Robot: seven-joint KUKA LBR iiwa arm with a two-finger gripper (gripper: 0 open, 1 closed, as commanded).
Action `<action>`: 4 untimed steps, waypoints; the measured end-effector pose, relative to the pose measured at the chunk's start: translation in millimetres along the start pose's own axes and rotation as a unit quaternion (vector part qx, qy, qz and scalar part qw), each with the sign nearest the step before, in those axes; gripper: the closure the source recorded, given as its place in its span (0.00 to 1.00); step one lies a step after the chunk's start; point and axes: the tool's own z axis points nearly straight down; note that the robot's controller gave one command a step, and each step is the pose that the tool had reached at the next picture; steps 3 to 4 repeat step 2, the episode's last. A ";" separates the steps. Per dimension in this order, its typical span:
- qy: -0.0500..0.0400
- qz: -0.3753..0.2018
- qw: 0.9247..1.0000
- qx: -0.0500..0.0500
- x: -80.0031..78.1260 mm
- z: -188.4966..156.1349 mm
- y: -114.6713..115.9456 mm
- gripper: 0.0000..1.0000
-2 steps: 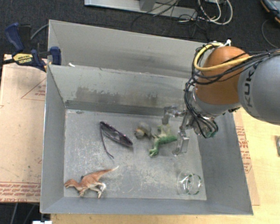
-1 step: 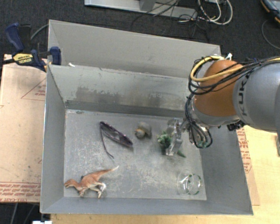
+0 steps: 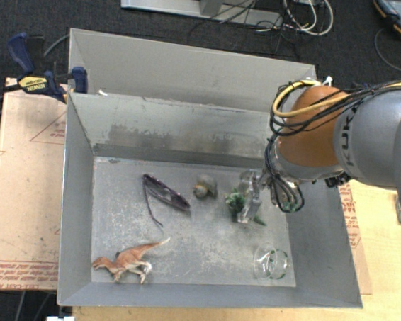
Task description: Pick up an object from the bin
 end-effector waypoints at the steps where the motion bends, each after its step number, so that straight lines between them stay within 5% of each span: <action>1: -0.002 0.008 1.000 -0.001 -12.0 -92.2 2.1 1.00; 2: 0.000 -0.023 1.000 0.000 -11.3 -168.3 2.2 1.00; 4: 0.000 -0.023 1.000 0.000 -11.3 -168.3 2.2 1.00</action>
Offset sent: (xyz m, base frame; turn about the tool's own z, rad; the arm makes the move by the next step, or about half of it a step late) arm 0.0080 0.0008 0.1931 -0.0631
